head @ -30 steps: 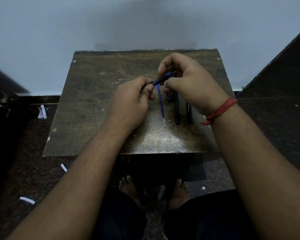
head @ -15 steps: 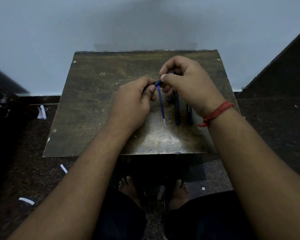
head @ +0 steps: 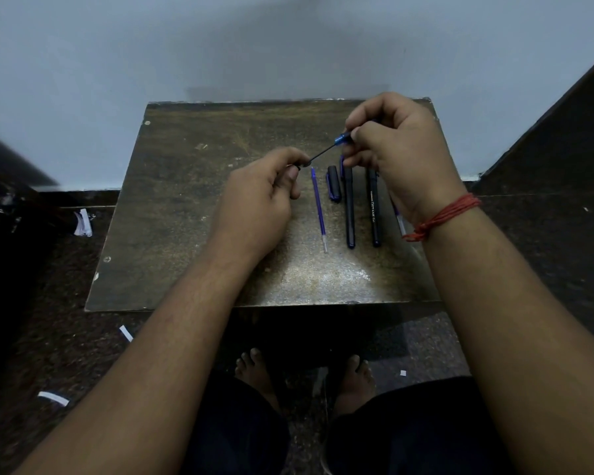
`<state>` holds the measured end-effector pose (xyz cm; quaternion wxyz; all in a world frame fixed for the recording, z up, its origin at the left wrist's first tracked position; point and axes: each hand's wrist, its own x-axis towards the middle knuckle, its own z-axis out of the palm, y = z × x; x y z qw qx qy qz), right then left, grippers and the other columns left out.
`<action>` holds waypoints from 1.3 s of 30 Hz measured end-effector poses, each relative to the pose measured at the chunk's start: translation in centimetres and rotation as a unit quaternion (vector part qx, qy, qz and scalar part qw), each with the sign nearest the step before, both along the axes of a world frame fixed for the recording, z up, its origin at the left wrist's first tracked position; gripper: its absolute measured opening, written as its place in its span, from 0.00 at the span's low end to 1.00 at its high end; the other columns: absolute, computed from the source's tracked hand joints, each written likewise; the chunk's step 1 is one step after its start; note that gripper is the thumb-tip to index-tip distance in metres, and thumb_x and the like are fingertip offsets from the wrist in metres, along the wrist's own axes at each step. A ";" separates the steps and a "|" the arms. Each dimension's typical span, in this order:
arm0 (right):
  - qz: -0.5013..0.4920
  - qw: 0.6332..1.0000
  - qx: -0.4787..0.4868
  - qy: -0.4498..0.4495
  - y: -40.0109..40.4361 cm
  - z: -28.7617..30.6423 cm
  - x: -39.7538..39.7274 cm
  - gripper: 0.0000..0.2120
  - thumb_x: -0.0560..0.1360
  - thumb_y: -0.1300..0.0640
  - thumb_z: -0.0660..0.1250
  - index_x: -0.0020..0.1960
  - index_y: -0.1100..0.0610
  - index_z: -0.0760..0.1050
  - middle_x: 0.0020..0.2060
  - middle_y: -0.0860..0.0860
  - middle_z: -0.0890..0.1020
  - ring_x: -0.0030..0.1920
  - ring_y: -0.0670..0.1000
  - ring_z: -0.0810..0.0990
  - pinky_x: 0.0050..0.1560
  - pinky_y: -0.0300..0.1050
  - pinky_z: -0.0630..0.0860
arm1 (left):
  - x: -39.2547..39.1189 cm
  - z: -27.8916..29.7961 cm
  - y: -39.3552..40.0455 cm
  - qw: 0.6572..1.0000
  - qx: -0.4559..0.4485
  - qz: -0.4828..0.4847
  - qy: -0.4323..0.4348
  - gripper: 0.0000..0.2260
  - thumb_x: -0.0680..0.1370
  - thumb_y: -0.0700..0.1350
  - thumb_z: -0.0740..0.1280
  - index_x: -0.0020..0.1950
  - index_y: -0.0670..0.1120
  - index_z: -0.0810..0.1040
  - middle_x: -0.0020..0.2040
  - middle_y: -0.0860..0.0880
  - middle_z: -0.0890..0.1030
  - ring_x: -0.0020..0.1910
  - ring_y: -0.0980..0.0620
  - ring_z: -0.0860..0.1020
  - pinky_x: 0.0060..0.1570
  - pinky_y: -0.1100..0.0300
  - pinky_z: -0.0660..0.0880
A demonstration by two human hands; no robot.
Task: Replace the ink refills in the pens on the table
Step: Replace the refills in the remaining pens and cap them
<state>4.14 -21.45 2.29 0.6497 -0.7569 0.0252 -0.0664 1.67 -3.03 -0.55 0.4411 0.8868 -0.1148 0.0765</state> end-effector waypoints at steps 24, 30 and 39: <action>0.068 0.886 -0.454 0.068 1.7 1.5 -1.6 0.11 0.74 0.58 0.66 0.55 0.56 0.70 0.44 0.53 0.79 0.46 0.55 0.79 0.44 0.48 0.76 | 0.4 -0.2 0.3 0.993 -0.071 0.097 0.012 0.10 0.83 0.42 0.60 0.56 0.53 0.79 0.36 0.55 0.80 0.36 0.62 0.76 0.35 0.73 0.68; 0.118 0.826 -0.536 0.132 3.0 1.8 -2.4 0.15 0.76 0.59 0.66 0.60 0.57 0.65 0.42 0.54 0.75 0.44 0.57 0.79 0.45 0.56 0.80 | 0.4 -0.2 0.4 0.993 -0.075 0.094 0.012 0.10 0.83 0.41 0.60 0.55 0.53 0.79 0.36 0.55 0.79 0.37 0.62 0.76 0.37 0.73 0.68; 0.118 0.816 -0.554 0.115 3.5 0.8 -2.3 0.15 0.77 0.57 0.66 0.58 0.58 0.64 0.41 0.54 0.75 0.39 0.55 0.77 0.32 0.46 0.70 | 0.4 -0.1 0.3 0.993 -0.066 0.093 0.011 0.10 0.82 0.41 0.60 0.53 0.55 0.78 0.35 0.55 0.79 0.35 0.65 0.74 0.35 0.74 0.67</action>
